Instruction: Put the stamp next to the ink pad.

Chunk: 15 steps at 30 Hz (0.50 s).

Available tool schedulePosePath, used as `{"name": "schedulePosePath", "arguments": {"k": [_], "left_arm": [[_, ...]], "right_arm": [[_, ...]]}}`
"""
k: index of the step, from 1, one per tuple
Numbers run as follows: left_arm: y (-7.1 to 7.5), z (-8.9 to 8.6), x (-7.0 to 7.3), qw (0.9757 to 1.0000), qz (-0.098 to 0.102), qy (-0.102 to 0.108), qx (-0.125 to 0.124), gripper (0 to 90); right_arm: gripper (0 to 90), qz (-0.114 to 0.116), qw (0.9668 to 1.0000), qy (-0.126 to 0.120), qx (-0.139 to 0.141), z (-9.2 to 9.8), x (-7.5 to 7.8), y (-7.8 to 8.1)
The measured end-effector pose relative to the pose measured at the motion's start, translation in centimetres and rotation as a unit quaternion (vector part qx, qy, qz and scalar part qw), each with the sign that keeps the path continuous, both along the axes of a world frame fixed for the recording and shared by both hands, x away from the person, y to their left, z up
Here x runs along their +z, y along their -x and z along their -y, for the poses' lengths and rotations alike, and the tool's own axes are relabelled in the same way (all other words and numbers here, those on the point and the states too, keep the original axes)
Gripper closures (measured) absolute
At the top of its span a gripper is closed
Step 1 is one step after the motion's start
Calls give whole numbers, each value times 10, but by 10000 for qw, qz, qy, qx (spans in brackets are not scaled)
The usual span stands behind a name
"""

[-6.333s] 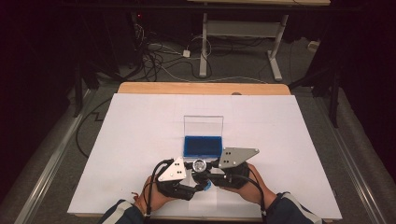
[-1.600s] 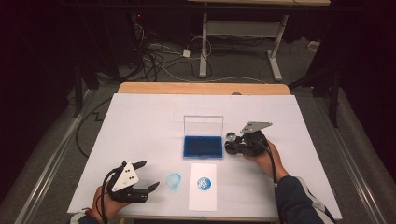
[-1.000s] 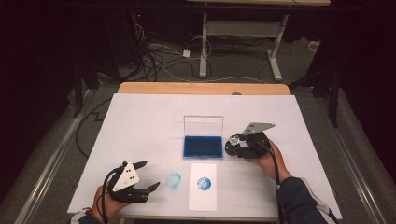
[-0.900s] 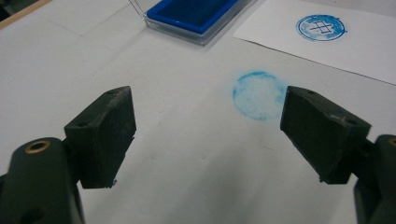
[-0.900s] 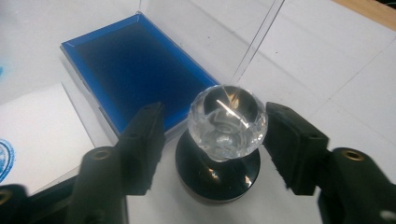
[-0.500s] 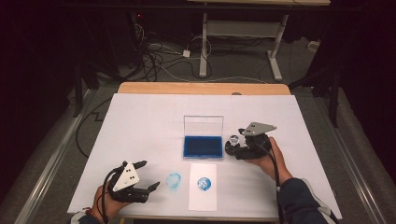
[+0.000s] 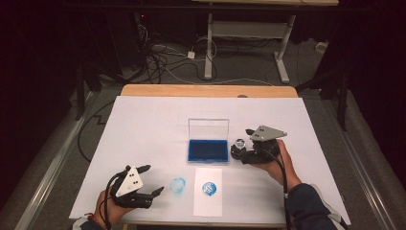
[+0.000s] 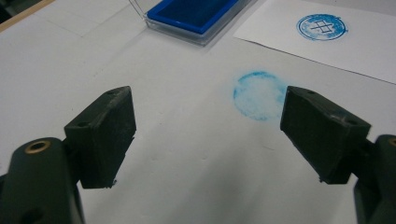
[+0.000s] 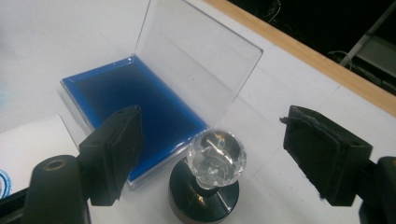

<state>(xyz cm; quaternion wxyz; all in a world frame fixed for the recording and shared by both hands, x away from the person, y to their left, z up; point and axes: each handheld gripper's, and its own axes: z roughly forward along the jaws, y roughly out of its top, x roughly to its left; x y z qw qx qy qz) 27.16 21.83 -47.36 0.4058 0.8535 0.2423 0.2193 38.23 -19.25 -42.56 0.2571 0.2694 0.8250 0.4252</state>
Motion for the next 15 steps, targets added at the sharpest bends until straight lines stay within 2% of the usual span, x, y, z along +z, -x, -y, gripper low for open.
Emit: {"name": "schedulePosePath", "arguments": {"k": [10,15], "left_arm": [[0,0,0,10000,-8,-21,16,174],[0,0,0,10000,-13,-23,12,174]], "right_arm": [[207,283,9996,13,94,-1,10,12],[207,316,9994,9,169,-1,15,18]]}}
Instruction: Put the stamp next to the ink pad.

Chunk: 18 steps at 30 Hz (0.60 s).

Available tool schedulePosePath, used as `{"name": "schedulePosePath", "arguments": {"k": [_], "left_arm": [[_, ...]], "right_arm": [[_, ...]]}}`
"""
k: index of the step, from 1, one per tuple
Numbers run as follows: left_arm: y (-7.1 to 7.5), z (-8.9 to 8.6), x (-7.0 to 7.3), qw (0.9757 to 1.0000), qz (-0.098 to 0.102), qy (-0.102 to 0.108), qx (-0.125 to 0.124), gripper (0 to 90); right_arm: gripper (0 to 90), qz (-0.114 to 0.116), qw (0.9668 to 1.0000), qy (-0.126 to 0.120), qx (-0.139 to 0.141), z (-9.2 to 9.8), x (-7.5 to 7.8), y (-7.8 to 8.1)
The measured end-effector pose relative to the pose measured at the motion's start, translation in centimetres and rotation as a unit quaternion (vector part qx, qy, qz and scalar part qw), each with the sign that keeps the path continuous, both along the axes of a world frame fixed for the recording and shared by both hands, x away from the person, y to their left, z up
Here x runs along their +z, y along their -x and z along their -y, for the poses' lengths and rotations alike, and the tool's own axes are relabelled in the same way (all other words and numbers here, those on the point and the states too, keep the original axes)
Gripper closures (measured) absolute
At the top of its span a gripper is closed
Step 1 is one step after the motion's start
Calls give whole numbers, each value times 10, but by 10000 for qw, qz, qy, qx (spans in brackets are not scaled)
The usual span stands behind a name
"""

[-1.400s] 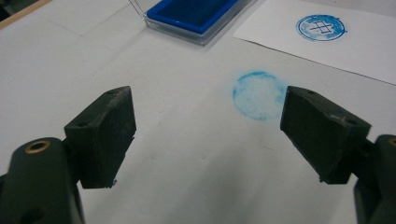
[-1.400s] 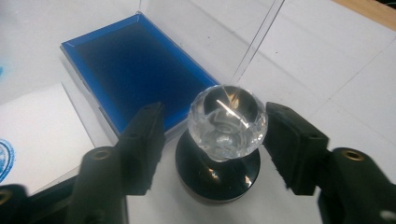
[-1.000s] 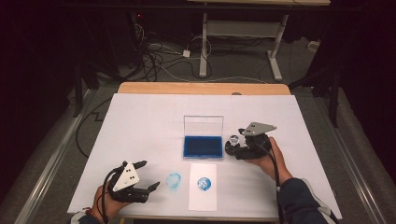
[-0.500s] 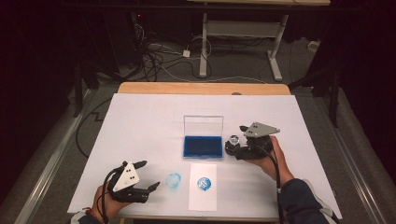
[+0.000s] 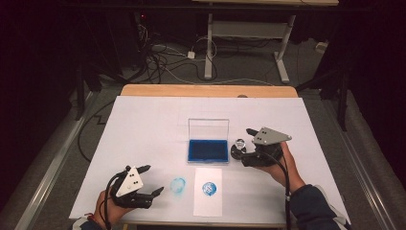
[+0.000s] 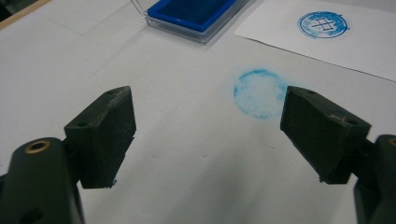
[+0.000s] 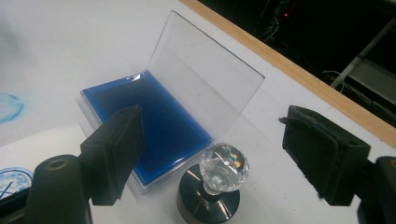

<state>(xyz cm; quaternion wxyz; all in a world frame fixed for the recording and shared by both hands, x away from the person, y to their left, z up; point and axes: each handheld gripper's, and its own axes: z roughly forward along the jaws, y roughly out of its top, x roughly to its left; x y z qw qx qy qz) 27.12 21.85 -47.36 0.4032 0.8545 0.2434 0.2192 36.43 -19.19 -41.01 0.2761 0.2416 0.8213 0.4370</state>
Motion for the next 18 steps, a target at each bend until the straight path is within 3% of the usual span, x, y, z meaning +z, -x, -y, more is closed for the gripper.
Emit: {"name": "schedulePosePath", "arguments": {"k": [18], "left_arm": [[0,0,0,10000,-15,22,5,174]], "right_arm": [[207,206,9997,-22,150,11,13,23]]}}
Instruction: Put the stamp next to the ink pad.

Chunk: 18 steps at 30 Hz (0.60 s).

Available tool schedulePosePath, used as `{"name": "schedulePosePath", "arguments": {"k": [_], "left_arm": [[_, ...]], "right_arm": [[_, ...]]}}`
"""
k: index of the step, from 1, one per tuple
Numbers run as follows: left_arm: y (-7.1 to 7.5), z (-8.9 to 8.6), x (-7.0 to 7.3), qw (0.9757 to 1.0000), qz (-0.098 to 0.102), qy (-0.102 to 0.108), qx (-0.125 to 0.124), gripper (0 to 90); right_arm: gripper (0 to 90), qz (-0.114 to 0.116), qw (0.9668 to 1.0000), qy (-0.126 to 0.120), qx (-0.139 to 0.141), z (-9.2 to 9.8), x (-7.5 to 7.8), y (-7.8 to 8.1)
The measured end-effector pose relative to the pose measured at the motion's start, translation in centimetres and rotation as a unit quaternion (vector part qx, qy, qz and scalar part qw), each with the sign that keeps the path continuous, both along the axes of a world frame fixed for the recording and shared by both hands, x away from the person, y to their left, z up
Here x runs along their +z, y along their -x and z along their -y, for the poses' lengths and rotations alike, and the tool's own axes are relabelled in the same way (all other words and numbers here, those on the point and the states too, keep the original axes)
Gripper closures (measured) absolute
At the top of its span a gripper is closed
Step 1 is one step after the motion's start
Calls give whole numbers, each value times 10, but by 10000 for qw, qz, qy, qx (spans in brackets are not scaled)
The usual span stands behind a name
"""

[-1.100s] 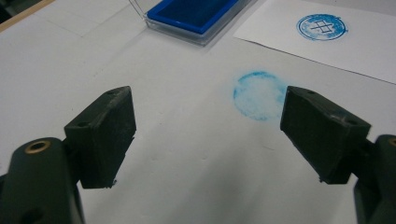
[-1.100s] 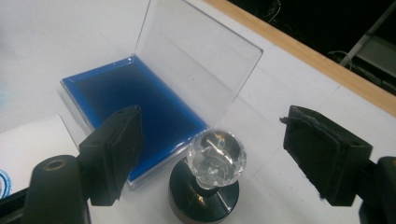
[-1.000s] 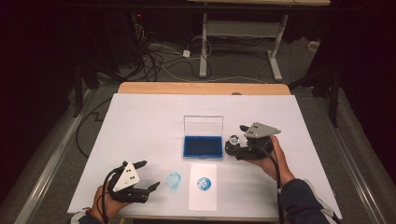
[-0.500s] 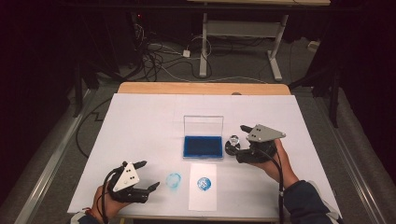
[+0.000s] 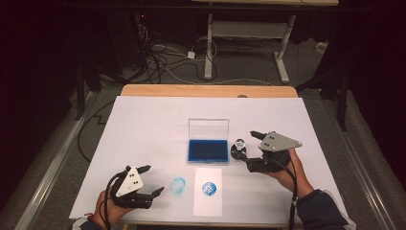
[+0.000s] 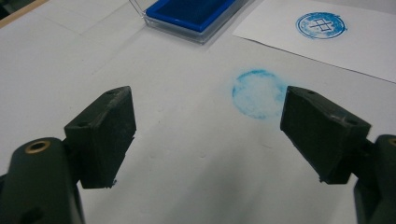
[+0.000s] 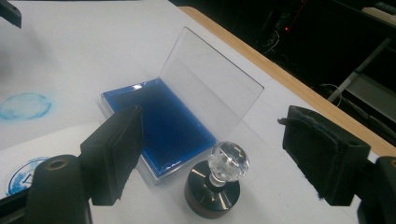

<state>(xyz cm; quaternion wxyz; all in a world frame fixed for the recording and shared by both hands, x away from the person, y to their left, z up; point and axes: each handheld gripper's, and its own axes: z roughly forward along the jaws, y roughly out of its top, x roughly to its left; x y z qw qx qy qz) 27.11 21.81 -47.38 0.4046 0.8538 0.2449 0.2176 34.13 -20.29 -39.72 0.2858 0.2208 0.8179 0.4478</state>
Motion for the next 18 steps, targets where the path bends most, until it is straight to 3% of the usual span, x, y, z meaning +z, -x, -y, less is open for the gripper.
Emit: {"name": "schedulePosePath", "arguments": {"k": [18], "left_arm": [[0,1,0,10000,49,-71,46,174]], "right_arm": [[207,115,9999,60,-47,17,0,20]]}}
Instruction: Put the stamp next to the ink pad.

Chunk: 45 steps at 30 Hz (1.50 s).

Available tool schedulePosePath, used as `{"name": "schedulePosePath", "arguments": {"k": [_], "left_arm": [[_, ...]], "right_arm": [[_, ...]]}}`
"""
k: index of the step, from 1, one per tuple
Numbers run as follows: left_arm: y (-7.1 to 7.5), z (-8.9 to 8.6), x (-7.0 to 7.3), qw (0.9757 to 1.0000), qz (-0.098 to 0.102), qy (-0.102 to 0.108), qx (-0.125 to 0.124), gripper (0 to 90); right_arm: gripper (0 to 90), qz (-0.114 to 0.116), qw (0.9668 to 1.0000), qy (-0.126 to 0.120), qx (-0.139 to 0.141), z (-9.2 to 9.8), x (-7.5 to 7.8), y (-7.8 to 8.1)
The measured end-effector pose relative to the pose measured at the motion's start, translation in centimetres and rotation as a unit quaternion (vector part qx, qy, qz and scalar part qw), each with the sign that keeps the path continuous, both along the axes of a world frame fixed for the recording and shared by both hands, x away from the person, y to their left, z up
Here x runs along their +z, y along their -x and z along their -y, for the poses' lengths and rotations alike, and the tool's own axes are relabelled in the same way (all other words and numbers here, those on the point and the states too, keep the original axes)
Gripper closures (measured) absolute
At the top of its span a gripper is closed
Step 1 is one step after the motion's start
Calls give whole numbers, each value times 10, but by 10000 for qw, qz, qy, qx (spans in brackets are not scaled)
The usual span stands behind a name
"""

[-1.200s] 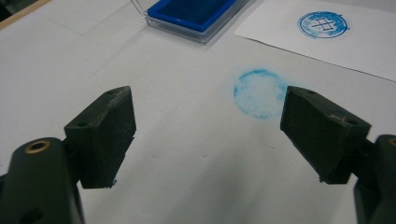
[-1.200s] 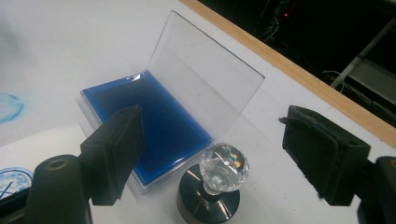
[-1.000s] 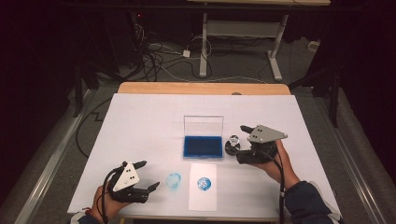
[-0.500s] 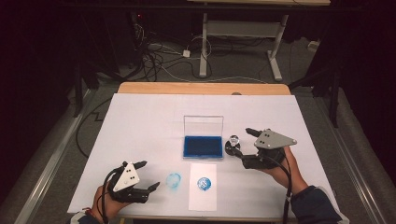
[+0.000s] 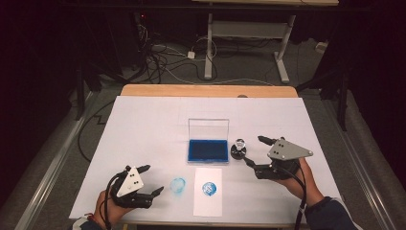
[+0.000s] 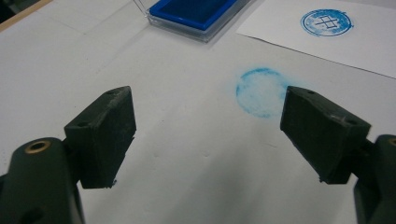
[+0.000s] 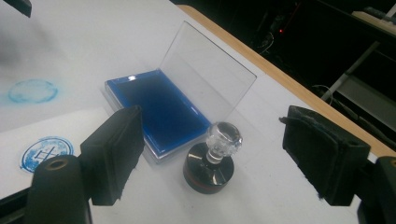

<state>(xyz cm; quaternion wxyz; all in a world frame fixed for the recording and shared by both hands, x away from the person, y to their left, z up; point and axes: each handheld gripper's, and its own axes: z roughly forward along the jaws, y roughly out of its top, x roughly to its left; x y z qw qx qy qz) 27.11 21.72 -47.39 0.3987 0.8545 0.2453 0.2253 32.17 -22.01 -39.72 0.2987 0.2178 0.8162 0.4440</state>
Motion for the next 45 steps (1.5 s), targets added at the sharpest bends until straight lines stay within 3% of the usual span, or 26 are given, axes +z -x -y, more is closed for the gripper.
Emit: {"name": "schedulePosePath", "arguments": {"k": [16,20,28,32,35,45], "left_arm": [[-1,1,0,10000,-15,-43,-27,174],[-2,2,-1,10000,-15,-29,-29,174],[-5,1,-2,10000,-44,6,-8,174],[-6,1,-2,10000,-58,14,-7,174],[-6,2,-2,10000,-41,8,-10,174],[-6,2,-2,10000,-30,-4,-32,174]], "right_arm": [[206,55,9998,99,-149,19,-6,11],[206,157,9996,-5,-222,25,-10,15],[207,91,9994,-43,-336,37,-24,22],[207,15,9993,23,-374,42,-32,24],[214,104,9988,123,-464,44,-38,28],[214,68,9990,210,-383,51,-58,44]]}}
